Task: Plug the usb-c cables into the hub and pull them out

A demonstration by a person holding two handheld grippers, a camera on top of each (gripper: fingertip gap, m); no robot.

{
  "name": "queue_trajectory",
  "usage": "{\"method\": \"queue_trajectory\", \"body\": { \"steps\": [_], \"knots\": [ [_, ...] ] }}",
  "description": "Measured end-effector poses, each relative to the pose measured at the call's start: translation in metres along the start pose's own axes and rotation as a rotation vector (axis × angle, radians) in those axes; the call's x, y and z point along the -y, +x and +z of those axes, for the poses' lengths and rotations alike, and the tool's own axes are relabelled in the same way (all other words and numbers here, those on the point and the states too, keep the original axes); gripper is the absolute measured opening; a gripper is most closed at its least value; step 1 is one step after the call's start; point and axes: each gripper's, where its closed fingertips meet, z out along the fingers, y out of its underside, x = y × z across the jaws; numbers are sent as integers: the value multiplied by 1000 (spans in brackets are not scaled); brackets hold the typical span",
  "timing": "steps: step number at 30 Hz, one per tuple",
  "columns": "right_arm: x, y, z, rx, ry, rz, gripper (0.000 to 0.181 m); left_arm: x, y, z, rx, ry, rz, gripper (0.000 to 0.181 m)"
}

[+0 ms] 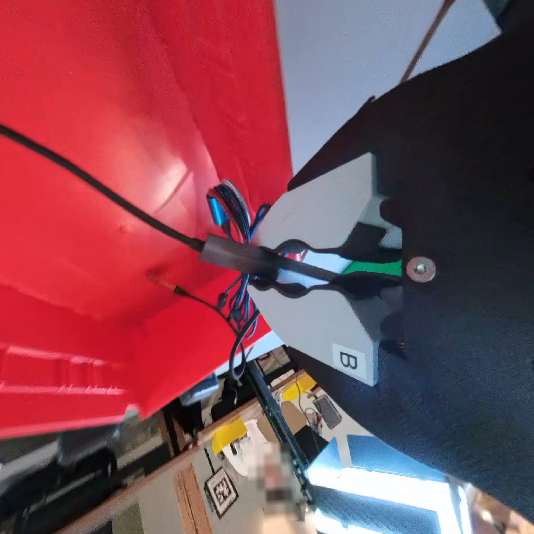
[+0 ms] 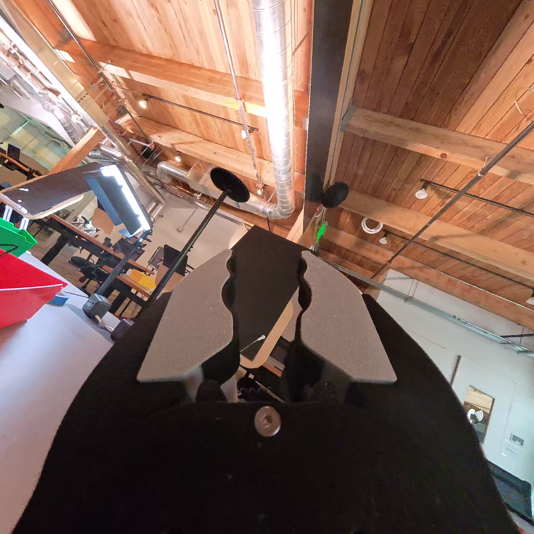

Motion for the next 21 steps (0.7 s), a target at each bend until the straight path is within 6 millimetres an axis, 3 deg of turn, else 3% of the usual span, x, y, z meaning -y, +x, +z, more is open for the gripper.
{"method": "queue_trajectory", "body": {
  "steps": [2, 4, 8, 11, 12, 13, 18, 21],
  "knots": [
    [-1, -4, 3, 15, -19, -12, 35, 10, -10, -19, 63, 121, -116, 8],
    [-2, -6, 2, 20, -55, -20, 0, 17, -16, -29, 96, 200, -197, 7],
    [2, -5, 4, 13, -66, -62, 2, 22, -31, -44, 180, 305, -289, 7],
    [3, -7, 6, 22, -39, -65, 22, 25, -47, -57, 254, 366, -360, 7],
    [-1, -9, 6, 33, -57, -57, 21, 26, -53, -64, 282, 395, -393, 7],
    [-7, -12, 6, 54, -90, -50, 2, 28, -61, -71, 315, 432, -433, 8],
    [-23, -31, 8, 133, -192, -73, 0, 43, -103, -120, 516, 711, -665, 8],
    [-19, -36, 11, 131, -134, -150, 18, 52, -121, -144, 581, 890, -802, 7]
  ]
}}
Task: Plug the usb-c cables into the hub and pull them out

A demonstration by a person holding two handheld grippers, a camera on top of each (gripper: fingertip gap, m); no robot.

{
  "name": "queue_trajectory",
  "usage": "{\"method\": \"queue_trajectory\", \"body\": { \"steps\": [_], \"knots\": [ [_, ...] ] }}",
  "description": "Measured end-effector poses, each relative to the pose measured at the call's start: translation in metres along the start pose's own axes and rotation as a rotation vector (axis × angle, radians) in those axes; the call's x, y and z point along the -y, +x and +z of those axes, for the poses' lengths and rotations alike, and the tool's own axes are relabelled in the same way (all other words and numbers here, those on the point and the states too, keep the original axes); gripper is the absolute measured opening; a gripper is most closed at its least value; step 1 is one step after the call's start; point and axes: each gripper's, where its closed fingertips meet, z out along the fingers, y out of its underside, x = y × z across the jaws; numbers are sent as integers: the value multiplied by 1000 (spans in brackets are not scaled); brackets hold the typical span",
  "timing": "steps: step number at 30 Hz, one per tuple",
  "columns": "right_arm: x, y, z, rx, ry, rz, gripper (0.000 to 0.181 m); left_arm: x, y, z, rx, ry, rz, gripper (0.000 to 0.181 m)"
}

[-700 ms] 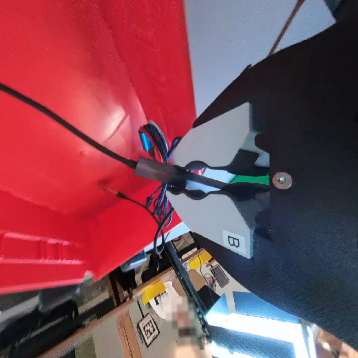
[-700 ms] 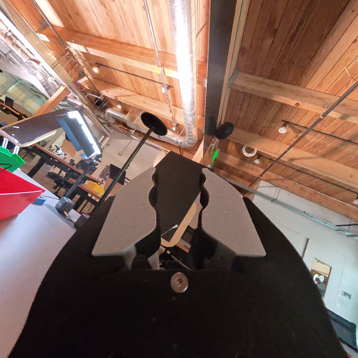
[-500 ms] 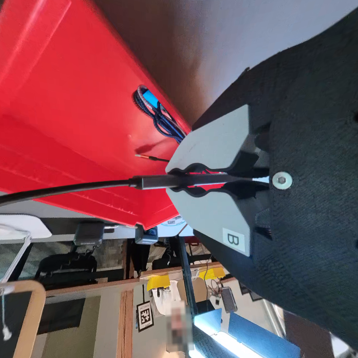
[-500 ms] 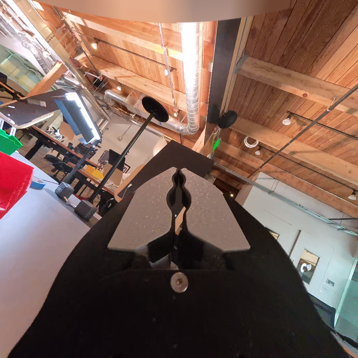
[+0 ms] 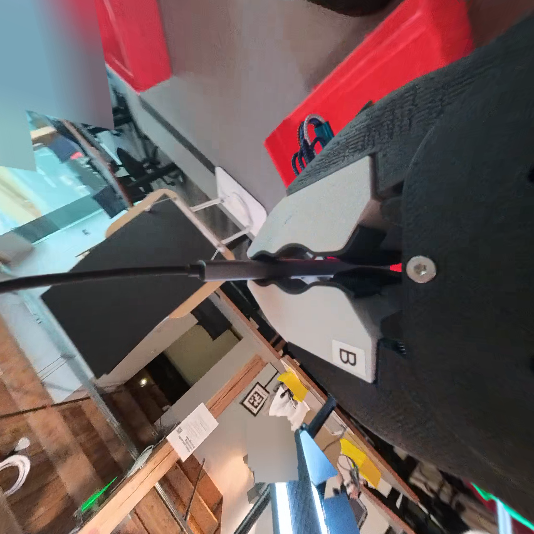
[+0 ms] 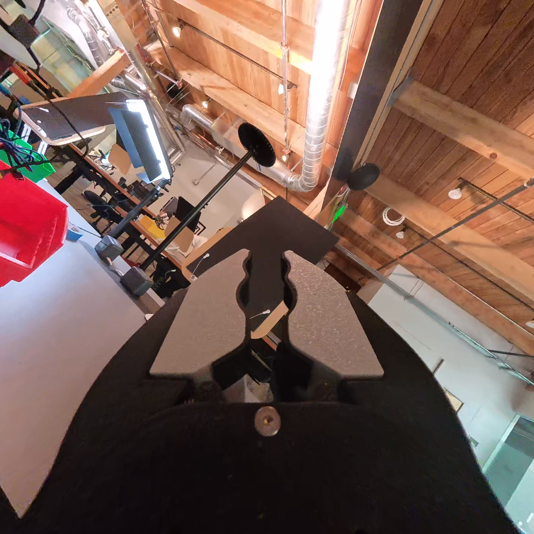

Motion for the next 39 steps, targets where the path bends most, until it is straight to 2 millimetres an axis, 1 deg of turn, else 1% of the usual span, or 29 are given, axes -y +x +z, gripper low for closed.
{"method": "queue_trajectory", "body": {
  "steps": [2, 4, 7, 9, 11, 14, 17, 21, 23, 25, 27, 29, 30, 33, 35, 37, 38, 39],
  "knots": [
    [-1, -6, 2, 17, -18, -9, 23, 19, -2, 3, 17, 129, -122, 7],
    [0, -11, 5, 31, -17, -14, 25, 41, -2, 5, 30, 274, -251, 7],
    [6, -20, 8, 44, 9, -13, 26, 76, 9, 5, 18, 494, -426, 7],
    [7, -29, 11, 60, 14, -20, 26, 92, 25, 10, -23, 569, -503, 7],
    [8, -41, 14, 89, 17, -33, 26, 107, 49, 18, -85, 627, -563, 7],
    [13, -69, 21, 165, 41, -47, 29, 123, 87, 34, -204, 651, -657, 7],
    [24, -95, 32, 226, 68, -98, 31, 136, 123, 51, -312, 649, -704, 7],
    [40, -121, 52, 310, 107, -140, 31, 145, 171, 74, -457, 617, -753, 7],
    [38, -135, 61, 405, 74, -120, 31, 149, 191, 83, -515, 614, -786, 7],
    [36, -148, 68, 462, 66, -107, 38, 150, 210, 92, -563, 593, -817, 7],
    [36, -154, 75, 427, 82, -195, 40, 150, 225, 100, -599, 575, -846, 7],
    [30, -164, 79, 421, 47, -311, 38, 150, 237, 106, -628, 569, -891, 7],
    [27, -165, 82, 403, 24, -343, 32, 150, 241, 108, -638, 566, -909, 7],
    [17, -161, 87, 330, -40, -457, 14, 148, 252, 114, -669, 555, -965, 7],
    [12, -161, 85, 338, -81, -534, 13, 145, 256, 117, -681, 540, -989, 7],
    [7, -164, 81, 376, -116, -538, 12, 140, 260, 119, -698, 512, -969, 7],
    [2, -165, 79, 394, -138, -529, 12, 137, 259, 119, -685, 514, -943, 11],
    [-2, -164, 77, 406, -160, -520, 12, 133, 256, 119, -652, 519, -926, 26]
  ]
}}
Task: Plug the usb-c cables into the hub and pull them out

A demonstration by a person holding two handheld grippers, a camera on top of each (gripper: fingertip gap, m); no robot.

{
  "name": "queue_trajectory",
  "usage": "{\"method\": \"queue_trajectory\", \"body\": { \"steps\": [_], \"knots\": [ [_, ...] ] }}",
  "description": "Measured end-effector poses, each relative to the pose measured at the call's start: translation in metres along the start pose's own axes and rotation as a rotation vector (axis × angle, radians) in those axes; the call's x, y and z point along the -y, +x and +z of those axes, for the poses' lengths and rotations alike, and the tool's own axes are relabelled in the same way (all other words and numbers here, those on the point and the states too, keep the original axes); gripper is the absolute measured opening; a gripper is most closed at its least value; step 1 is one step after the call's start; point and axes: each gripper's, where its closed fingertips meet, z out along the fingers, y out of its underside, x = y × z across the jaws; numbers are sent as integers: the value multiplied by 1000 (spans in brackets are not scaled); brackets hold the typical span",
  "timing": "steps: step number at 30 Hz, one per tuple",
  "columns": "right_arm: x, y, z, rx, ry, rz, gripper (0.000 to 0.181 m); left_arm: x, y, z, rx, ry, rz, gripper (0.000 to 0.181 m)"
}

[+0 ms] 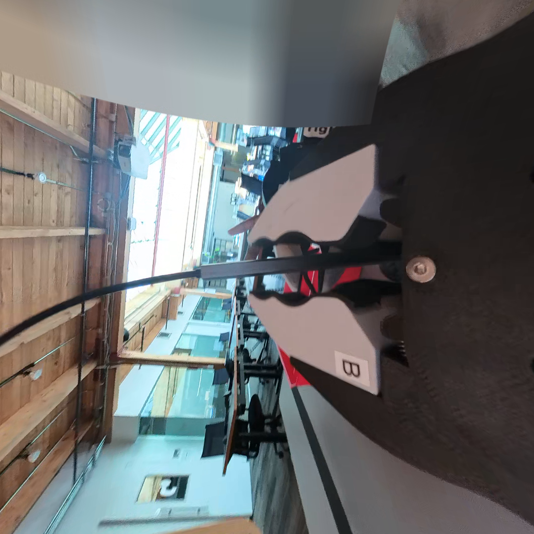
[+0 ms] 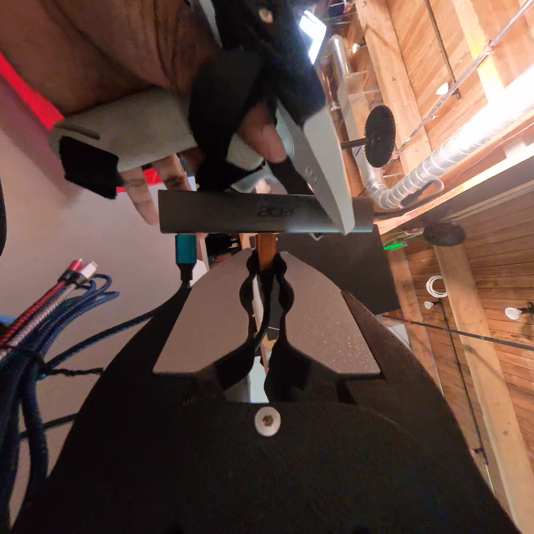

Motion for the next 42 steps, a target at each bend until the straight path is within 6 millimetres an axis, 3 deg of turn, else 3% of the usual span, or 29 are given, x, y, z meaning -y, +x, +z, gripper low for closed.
{"method": "queue_trajectory", "body": {
  "steps": [3, 4, 7, 12, 14, 17, 27, 31, 35, 37, 40, 41, 42],
  "knots": [
    [-9, -3, -3, 11, -17, -13, 11, -5, -14, -15, 84, -48, 95, 69],
    [-10, -4, -4, 9, -15, -30, 12, -13, -14, -20, 76, -114, 126, 71],
    [-9, -6, -6, 9, -2, -97, 12, -38, -6, -29, -2, -321, 119, 53],
    [-7, -7, -5, 12, -12, -125, 11, -67, 1, -25, -39, -512, 222, 12],
    [-11, -7, -4, -3, -38, -131, 11, -68, -4, -22, 4, -494, 261, 11],
    [-14, -5, -4, -31, -46, -119, 11, -63, -4, -20, 19, -396, 160, 8],
    [-19, -24, 1, -43, -17, 144, 13, -57, -12, -26, 161, -264, 171, 6],
    [-20, -30, 1, -69, -21, 360, 12, -52, -12, -26, 199, -242, 230, 6],
    [-20, -44, 10, -74, -72, 548, 12, -49, -22, -32, 244, -171, 171, 6],
    [-24, -45, 14, -71, -74, 540, 12, -53, -28, -32, 251, -181, 187, 7],
    [-30, -43, 16, -48, -107, 413, 12, -60, -33, -35, 177, -205, 74, 8],
    [-29, -44, 16, -37, -111, 344, 12, -56, -35, -38, 165, -188, 40, 16],
    [-27, -46, 16, -20, -110, 262, 11, -49, -38, -39, 179, -161, 25, 38]
  ]
}}
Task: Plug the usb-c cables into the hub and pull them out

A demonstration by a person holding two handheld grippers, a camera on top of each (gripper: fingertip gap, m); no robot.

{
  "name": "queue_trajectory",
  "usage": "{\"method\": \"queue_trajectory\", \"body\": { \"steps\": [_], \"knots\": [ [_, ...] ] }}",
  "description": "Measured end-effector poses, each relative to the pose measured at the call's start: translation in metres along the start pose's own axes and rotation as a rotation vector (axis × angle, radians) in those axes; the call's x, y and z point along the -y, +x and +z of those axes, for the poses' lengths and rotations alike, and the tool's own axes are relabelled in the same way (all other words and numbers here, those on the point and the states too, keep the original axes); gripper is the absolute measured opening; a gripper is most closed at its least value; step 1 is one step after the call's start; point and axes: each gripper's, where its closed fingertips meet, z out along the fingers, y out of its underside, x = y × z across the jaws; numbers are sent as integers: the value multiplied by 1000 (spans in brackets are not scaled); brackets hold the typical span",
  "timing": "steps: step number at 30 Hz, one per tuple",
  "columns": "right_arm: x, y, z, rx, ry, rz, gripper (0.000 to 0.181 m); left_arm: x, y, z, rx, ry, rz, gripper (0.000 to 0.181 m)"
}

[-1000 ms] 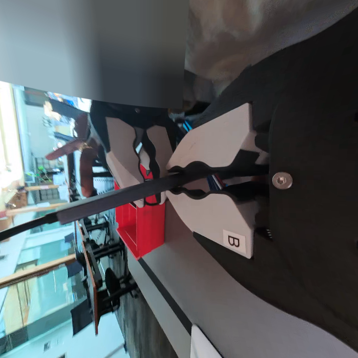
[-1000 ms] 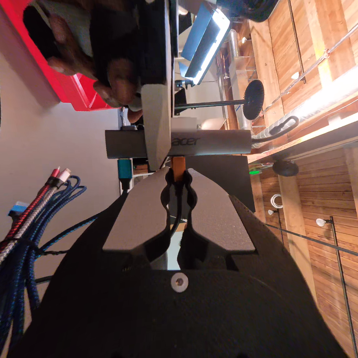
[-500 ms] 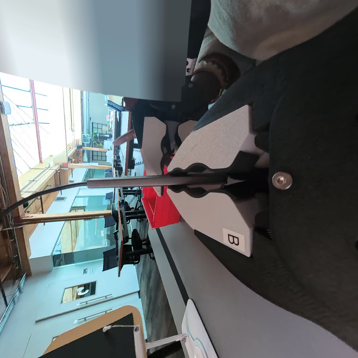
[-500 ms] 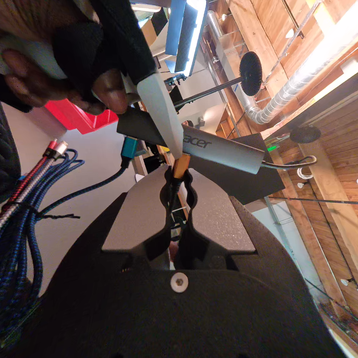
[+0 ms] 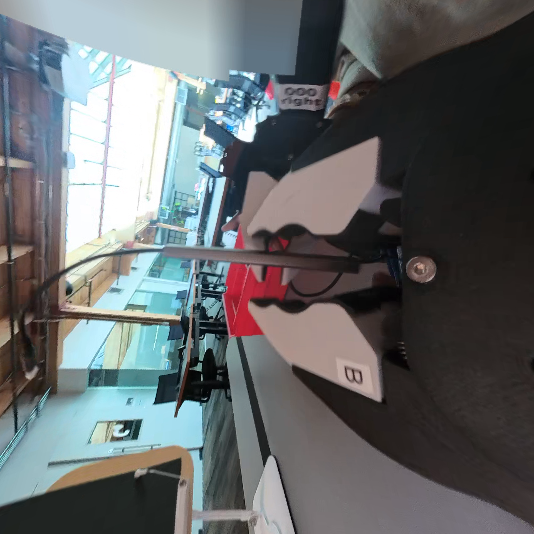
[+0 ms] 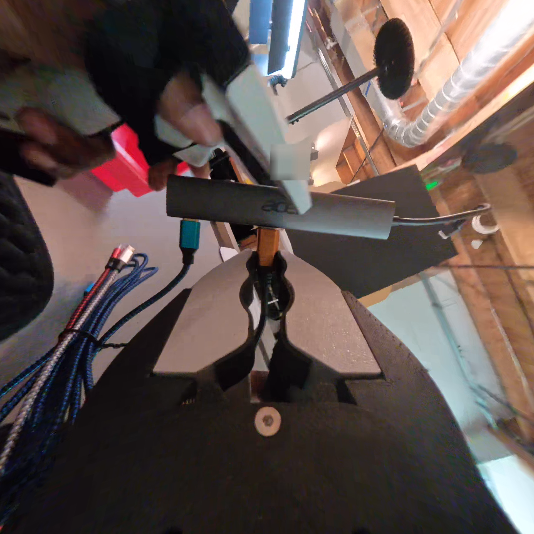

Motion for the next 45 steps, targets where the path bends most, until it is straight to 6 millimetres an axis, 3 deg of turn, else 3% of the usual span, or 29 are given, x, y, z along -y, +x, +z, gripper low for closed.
{"method": "queue_trajectory", "body": {
  "steps": [2, 5, 9, 14, 19, 21, 24, 29, 36, 41, 42, 43, 44, 45],
  "knots": [
    [0, -5, 0, 19, -22, -146, 12, 7, -5, 1, 34, 9, -1, 74],
    [0, -10, 2, 61, -60, -267, 12, 11, -5, 4, 97, 5, 100, 83],
    [2, -5, 3, 52, -98, -335, 12, 17, -17, 5, 241, -18, 245, 56],
    [1, 4, 8, -1, -162, -322, 12, 14, -24, 14, 324, -43, 278, 40],
    [8, -10, 15, 26, -203, -259, 12, 23, -37, 17, 508, -101, 499, 40],
    [9, -11, 18, 29, -221, -240, 12, 22, -41, 15, 540, -179, 564, 25],
    [3, -19, 25, 77, -286, -184, 12, 14, -57, 8, 665, -339, 654, 25],
    [2, -33, 34, 125, -342, -103, 14, 9, -70, 0, 688, -414, 692, 23],
    [13, -23, 30, 110, -261, 11, 13, 24, -58, -1, 651, -443, 849, 25],
    [3, -25, 25, 117, -241, 82, 12, 16, -54, 1, 638, -527, 871, 24],
    [-2, -27, 24, 120, -265, 89, 10, 15, -55, -1, 653, -533, 884, 24],
    [-37, -33, 19, 151, -441, 71, 6, 32, -66, -16, 804, -506, 939, 22],
    [-86, -37, 8, 155, -609, 48, 7, 75, -82, -60, 1088, -494, 1122, 18],
    [-115, -42, -1, 169, -615, 114, 6, 101, -87, -90, 1139, -437, 1040, 18]
  ]
}}
